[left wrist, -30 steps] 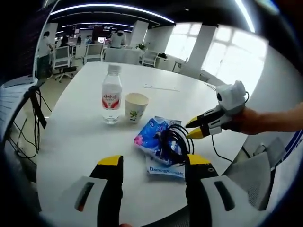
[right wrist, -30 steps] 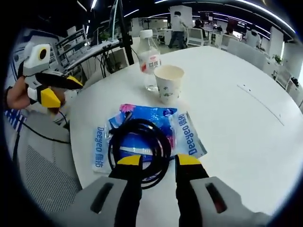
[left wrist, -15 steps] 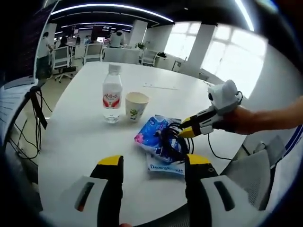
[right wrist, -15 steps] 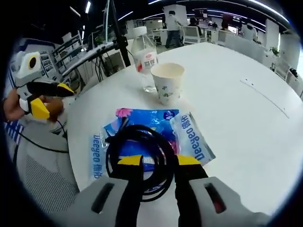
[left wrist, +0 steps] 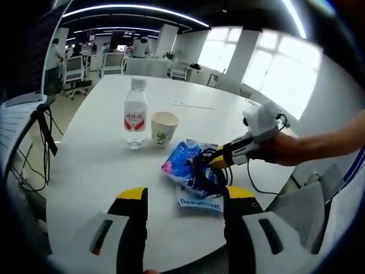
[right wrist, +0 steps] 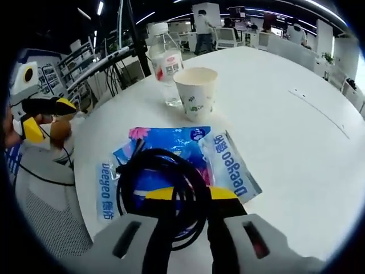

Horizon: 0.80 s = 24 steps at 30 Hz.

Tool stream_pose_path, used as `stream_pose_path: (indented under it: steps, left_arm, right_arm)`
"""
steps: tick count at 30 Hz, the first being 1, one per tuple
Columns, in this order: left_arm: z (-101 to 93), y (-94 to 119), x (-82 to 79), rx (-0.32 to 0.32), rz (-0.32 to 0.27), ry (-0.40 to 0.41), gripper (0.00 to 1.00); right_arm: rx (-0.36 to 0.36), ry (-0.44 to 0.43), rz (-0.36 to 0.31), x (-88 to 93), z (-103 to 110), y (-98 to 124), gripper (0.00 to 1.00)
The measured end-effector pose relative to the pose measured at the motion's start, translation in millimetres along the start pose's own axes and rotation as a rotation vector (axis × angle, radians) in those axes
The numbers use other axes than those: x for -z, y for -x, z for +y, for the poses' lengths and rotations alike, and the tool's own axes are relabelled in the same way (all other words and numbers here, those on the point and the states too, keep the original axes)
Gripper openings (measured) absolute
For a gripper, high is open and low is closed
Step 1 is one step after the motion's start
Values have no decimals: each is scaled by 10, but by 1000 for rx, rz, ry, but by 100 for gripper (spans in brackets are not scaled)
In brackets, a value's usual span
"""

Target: Arrange the tabletop items into an orderly group along one side of the table until the central work area is clear of visible clutter.

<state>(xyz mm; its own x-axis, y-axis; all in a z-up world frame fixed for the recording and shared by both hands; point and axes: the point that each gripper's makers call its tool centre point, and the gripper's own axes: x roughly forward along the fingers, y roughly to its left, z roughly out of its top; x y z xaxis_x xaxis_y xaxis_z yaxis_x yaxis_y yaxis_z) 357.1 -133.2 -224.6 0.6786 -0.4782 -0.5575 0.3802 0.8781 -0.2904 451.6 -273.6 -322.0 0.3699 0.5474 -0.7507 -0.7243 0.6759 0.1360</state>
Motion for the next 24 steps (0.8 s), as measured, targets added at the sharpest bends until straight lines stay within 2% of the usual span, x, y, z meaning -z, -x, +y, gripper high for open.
stream_pose_path:
  steps: [7,10,16,24]
  left_arm:
    - [2,7,7,1,-2,5,54]
    - [4,3,8,1,-3,10,53]
    - [-7,-3,4,4,-6,13,54]
    - [-4,-43,-23,5,-2,9,54]
  right_arm:
    - [23,6,-11,11,4,29,16]
    - [20,3,-17,43,30,62,7]
    - [27,-14,-32,49,33,111,5]
    - [70,-4,-71,-7,97,352,3]
